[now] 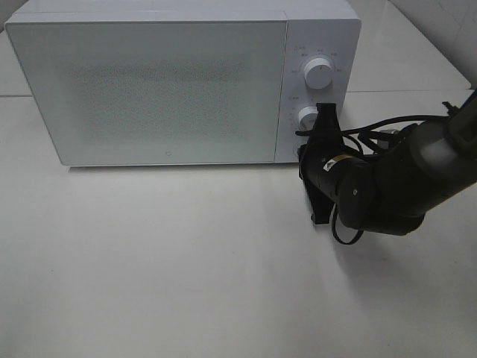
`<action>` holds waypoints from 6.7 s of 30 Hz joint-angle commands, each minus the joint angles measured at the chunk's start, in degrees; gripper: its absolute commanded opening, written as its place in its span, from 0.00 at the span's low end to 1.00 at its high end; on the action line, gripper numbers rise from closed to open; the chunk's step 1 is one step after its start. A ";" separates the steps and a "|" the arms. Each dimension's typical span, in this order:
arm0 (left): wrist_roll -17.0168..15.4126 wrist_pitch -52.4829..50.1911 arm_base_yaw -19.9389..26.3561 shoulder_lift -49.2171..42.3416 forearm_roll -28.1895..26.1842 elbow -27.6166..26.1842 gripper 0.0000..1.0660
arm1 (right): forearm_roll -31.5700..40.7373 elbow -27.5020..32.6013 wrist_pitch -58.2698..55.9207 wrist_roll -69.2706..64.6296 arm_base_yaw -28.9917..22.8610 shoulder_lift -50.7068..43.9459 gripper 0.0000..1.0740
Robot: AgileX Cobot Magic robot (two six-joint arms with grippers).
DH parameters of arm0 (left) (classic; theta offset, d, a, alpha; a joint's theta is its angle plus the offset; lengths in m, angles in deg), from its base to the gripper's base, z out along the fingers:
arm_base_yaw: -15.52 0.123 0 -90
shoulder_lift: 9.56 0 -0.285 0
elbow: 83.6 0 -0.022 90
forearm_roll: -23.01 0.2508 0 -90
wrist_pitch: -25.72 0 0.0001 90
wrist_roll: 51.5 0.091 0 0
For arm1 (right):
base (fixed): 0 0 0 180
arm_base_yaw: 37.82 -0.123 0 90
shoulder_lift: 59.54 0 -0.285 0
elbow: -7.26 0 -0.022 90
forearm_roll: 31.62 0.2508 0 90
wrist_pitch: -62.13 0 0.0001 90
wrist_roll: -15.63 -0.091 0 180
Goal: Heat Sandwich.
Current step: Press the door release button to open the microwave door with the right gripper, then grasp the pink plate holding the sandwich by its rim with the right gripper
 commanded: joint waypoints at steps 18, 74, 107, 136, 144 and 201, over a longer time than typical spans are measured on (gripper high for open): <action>0.17 -0.57 0.17 -0.46 -0.29 0.06 0.94 | 2.69 -5.73 5.44 0.74 0.92 5.04 0.00; 0.17 -0.57 0.17 -0.46 -0.29 0.06 0.94 | 2.29 -15.58 2.81 7.33 4.76 5.33 0.00; 0.17 -0.57 0.17 -0.46 -0.29 0.06 0.94 | -1.78 3.72 -2.75 6.70 -1.38 -6.13 0.00; 0.17 -0.57 0.17 -0.46 -0.29 0.06 0.94 | -10.94 6.02 -38.04 27.96 -2.41 -21.31 0.02; 0.17 -0.57 0.17 -0.46 -0.29 0.06 0.94 | -25.32 -5.90 -59.47 40.62 -1.09 -21.31 0.02; 0.17 -0.57 0.17 -0.46 -0.29 0.06 0.94 | -42.34 -18.39 -82.79 151.09 -2.58 -21.31 0.93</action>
